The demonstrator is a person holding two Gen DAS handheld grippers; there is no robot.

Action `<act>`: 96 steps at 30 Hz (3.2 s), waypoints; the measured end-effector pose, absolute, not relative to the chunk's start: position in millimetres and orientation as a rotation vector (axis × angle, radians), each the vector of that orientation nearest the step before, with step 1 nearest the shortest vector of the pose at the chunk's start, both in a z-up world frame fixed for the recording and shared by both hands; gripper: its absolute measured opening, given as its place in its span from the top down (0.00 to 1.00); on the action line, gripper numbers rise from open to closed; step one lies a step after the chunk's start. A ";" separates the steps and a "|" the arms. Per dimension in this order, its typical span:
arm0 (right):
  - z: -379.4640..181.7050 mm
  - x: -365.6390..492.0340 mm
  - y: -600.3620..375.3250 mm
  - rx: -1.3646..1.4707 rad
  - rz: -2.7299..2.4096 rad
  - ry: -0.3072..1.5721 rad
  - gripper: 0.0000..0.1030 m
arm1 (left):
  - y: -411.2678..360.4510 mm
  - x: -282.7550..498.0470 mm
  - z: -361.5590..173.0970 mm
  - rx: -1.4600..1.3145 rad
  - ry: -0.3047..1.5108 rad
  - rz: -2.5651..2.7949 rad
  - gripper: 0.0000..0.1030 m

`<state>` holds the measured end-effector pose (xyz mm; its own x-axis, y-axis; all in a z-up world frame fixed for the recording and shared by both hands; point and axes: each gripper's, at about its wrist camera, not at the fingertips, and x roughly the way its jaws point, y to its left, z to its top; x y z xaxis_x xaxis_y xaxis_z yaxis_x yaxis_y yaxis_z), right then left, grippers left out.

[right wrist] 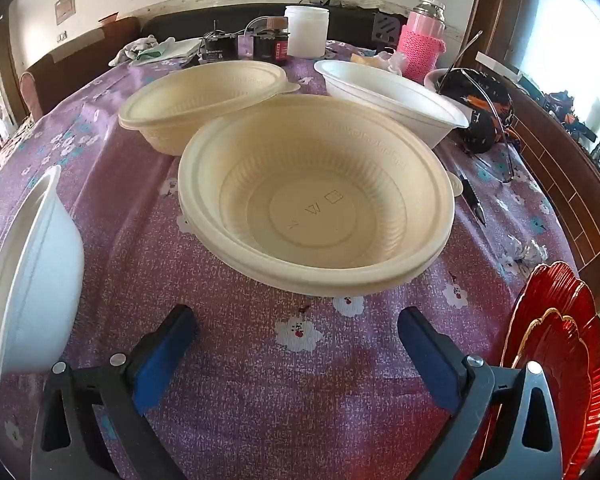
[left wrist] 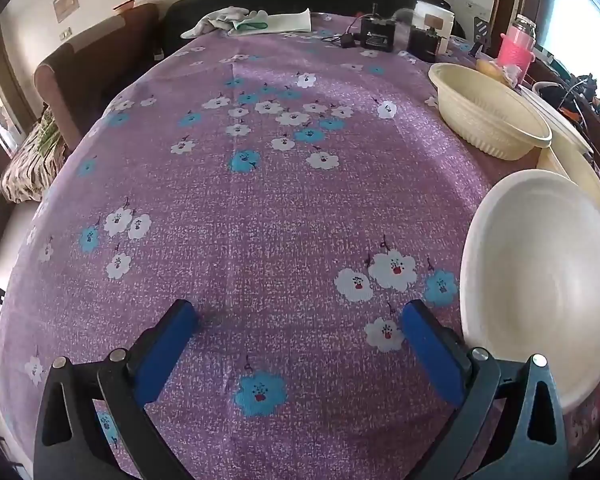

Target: Organize plates and bowls

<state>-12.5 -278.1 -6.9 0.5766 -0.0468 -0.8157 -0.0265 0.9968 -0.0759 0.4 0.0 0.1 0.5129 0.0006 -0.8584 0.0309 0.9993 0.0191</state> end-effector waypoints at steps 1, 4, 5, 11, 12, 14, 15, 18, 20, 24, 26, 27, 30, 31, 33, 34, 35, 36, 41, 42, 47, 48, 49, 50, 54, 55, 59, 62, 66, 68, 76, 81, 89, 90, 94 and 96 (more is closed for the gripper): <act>-6.8 -12.4 -277.9 -0.083 -0.012 0.956 0.01 | 1.7 -0.2 -0.2 0.036 1.031 -0.024 0.00; -6.9 -13.8 -277.8 -0.082 -0.011 0.956 0.01 | 1.3 0.1 -0.1 0.037 1.031 -0.025 0.00; -6.7 -13.7 -277.9 -0.082 -0.011 0.956 0.01 | 1.2 0.5 0.0 0.037 1.031 -0.026 0.00; -8.6 -10.7 -285.6 -0.031 0.017 0.974 0.01 | 0.0 5.4 0.7 0.039 1.030 -0.031 0.00; -9.6 -10.0 -289.8 -0.006 0.029 0.982 0.01 | -0.3 6.7 0.8 0.038 1.030 -0.031 0.00; -9.9 -11.4 -295.9 0.004 -0.006 0.982 0.00 | -1.0 9.5 1.0 0.039 1.030 -0.033 0.00; -10.1 -12.1 -298.2 0.010 -0.020 0.982 0.00 | -2.7 9.7 0.8 0.035 1.031 -0.024 0.00; -9.6 -12.2 -308.0 0.043 -0.064 0.983 0.00 | -0.2 0.5 0.0 0.032 1.032 -0.021 0.00; -9.4 -12.3 -310.1 0.046 -0.069 0.983 0.00 | -0.4 0.2 -0.2 0.031 1.031 -0.021 0.00; -8.6 -12.2 -309.1 0.041 -0.068 0.983 0.00 | -0.5 0.4 -0.3 0.031 1.031 -0.021 0.00; -8.4 -12.7 -310.0 0.040 -0.065 0.983 0.01 | -0.3 0.4 -0.2 0.032 1.032 -0.020 0.00; -8.0 -12.5 -308.7 0.038 -0.066 0.983 0.01 | -0.3 0.3 -0.3 0.032 1.032 -0.020 0.00; -7.3 -11.7 -308.7 0.038 -0.058 0.985 0.01 | -0.2 0.4 -0.2 0.032 1.032 -0.021 0.00; -7.3 -11.3 -307.5 0.036 -0.060 0.985 0.01 | -0.2 0.5 -0.2 0.032 1.032 -0.021 0.00; -7.4 -11.4 -307.6 0.037 -0.060 0.985 0.01 | -0.1 0.2 -0.2 0.032 1.032 -0.021 0.00; -7.4 -11.5 -307.7 0.037 -0.059 0.985 0.01 | -0.1 0.4 -0.2 0.031 1.033 -0.021 0.00; -7.4 -11.6 -307.9 0.036 -0.059 0.985 0.01 | 0.1 0.2 -0.2 0.031 1.033 -0.021 0.00; -7.4 -11.5 -307.9 0.036 -0.059 0.985 0.01 | 0.1 0.5 -0.1 0.031 1.033 -0.020 0.00; -7.4 -11.5 -307.6 0.035 -0.059 0.985 0.01 | 0.1 0.8 0.1 0.031 1.033 -0.021 0.00; -7.4 -11.4 -307.6 0.034 -0.058 0.984 0.01 | -0.1 1.0 0.0 0.031 1.033 -0.021 0.00; -7.3 -11.4 -307.4 0.032 -0.058 0.984 0.01 | -1.6 -3.0 3.0 0.030 1.032 -0.020 0.00; -7.3 -11.3 -307.4 0.032 -0.058 0.984 0.01 | -1.6 -3.1 3.0 0.031 1.032 -0.020 0.00; -7.3 -11.3 -307.3 0.032 -0.058 0.984 0.01 | -1.8 -3.3 3.5 0.031 1.031 -0.020 0.00; -7.3 -11.4 -307.3 0.032 -0.058 0.984 0.01 | -0.4 -3.9 4.4 0.019 1.027 -0.022 0.00; -7.1 -11.3 -307.1 0.031 -0.058 0.984 0.01 | 4.5 -6.5 7.8 -0.008 1.019 -0.024 0.00; -7.1 -11.4 -307.1 0.031 -0.058 0.984 0.01 | 3.6 -7.9 4.5 -0.008 1.016 -0.023 0.00; -7.2 -11.2 -306.9 0.030 -0.058 0.984 0.01 | 0.1 -8.2 3.5 0.007 1.016 -0.010 0.00; -7.0 -11.4 -306.8 0.030 -0.058 0.983 0.01 | 2.0 -8.9 4.2 0.003 0.969 -0.013 0.00; -7.3 -11.4 -306.6 0.029 -0.058 0.983 0.01 | 3.6 -4.1 4.1 0.016 0.958 -0.008 0.00; -7.3 -11.3 -306.6 0.028 -0.057 0.983 0.01 | 3.7 -4.6 3.3 0.031 0.978 0.004 0.00; -7.4 -11.3 -306.4 0.027 -0.057 0.983 0.01 | 4.2 -1.7 1.7 0.023 0.997 0.007 0.00; -7.3 -11.3 -306.2 0.026 -0.057 0.982 0.01 | 4.1 -1.7 1.5 0.015 1.003 0.000 0.00; -7.3 -11.1 -306.1 0.024 -0.057 0.982 0.01 | 8.0 -5.8 2.4 0.015 0.989 -0.005 0.00; -6.8 -11.4 -306.0 0.024 -0.056 0.982 0.01 | 8.3 -6.5 2.7 0.021 0.988 -0.003 0.00; -6.8 -10.9 -305.9 0.023 -0.056 0.982 0.01 | 7.2 -4.9 2.5 0.020 0.992 -0.006 0.00; -7.0 -10.8 -305.9 0.023 -0.056 0.982 0.01 | 8.0 -4.7 2.6 0.015 0.991 -0.008 0.00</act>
<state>-10.8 -305.9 -7.0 0.5541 -0.0369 -0.8316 0.0575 0.9983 -0.0060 -4.7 8.0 2.6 0.5476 -0.0003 -0.8368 0.0139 0.9999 0.0087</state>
